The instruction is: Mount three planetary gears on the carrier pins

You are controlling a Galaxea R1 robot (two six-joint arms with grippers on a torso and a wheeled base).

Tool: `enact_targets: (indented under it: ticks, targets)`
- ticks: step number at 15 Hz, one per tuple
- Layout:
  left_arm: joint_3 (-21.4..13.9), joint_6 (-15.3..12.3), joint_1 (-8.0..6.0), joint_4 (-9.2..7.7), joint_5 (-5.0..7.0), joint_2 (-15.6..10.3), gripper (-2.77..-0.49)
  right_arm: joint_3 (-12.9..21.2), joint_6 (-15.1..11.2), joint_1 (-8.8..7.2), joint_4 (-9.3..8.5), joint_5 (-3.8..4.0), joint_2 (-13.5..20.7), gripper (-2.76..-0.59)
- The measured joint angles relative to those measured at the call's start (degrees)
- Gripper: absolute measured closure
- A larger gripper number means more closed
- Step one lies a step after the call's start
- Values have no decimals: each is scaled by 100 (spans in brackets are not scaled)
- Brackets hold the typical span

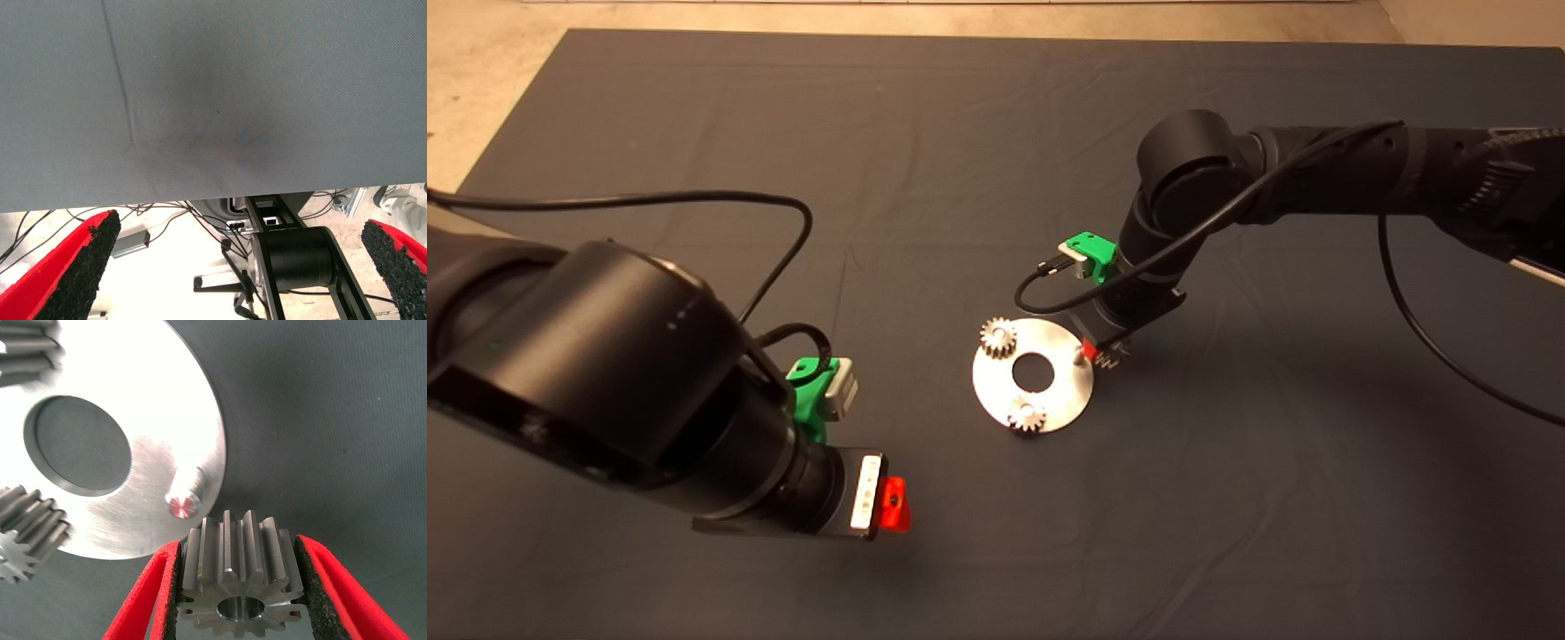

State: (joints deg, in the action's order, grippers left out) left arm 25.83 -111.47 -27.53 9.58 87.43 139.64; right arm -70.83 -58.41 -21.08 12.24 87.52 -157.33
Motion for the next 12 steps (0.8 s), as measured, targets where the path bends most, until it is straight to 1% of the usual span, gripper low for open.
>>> enact_targets:
  ticks: [3, 4, 6, 8, 12]
  targets:
    - [-23, -38, 0, -2, 2, 0, -262, -72, 3, -70, 0, -4, -63, -107]
    - [-34, -62, 0, 0, 4, 0, -262, -140, 4, -100, 0, 11, -112, -107]
    - [-56, -127, 0, -2, 2, 0, -262, -252, 7, -100, 2, 16, -223, -107]
    - [-64, -167, 0, -2, 2, 0, -262, -326, 12, -100, 0, -1, -322, -107]
    - [-102, -227, 0, -2, 2, 0, -262, -401, 26, -100, 0, 5, -350, -107]
